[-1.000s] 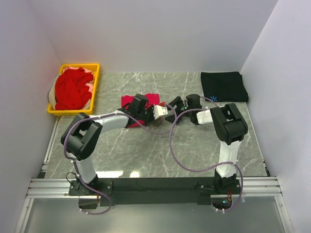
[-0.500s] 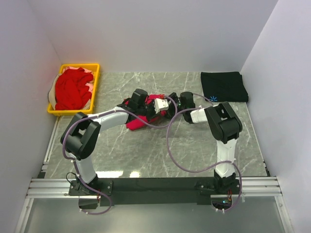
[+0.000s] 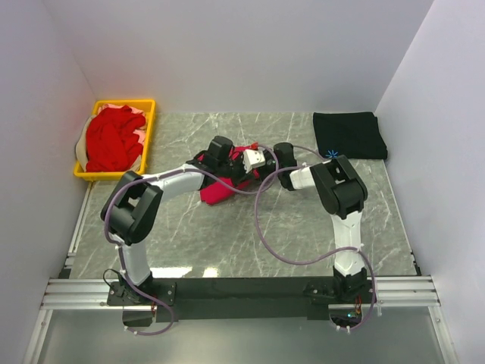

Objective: Fold and stack the t-shirts
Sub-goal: Neatly place the folded tshirt to the corner

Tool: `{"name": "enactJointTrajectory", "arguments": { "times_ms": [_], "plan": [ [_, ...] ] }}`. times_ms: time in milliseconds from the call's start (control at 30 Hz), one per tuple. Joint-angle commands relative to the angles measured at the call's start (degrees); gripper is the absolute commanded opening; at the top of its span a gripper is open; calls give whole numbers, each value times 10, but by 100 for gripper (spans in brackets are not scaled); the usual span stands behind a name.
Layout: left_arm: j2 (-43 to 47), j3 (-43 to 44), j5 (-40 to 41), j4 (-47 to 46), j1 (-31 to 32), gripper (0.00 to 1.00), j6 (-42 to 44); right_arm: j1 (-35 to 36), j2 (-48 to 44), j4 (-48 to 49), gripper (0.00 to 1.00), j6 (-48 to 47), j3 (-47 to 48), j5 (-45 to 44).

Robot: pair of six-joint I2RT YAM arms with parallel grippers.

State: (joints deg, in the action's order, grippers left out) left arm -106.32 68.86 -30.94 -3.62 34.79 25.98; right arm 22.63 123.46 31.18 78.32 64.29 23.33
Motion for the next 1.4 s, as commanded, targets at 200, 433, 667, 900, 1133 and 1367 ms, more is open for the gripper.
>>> {"name": "enactJointTrajectory", "arguments": {
  "times_ms": [200,433,667,900,1133,1367],
  "plan": [
    [21,42,-14,50,-13,30,-22,-2,20,-166,0,-201,151,-15],
    [99,62,-70,206,-117,82,-84,-47,-45,-393,0,-467,239,-58],
    [153,47,-14,268,-154,99,-109,-106,-47,-508,0,-688,318,-118],
    [188,31,9,308,-163,99,-115,-171,-52,-551,0,-796,381,-125],
    [195,9,13,309,-167,99,-118,-204,-42,-575,0,-851,449,-126],
    [184,21,14,312,-167,99,-114,-215,-23,-593,0,-861,521,-134]
  ]
}}
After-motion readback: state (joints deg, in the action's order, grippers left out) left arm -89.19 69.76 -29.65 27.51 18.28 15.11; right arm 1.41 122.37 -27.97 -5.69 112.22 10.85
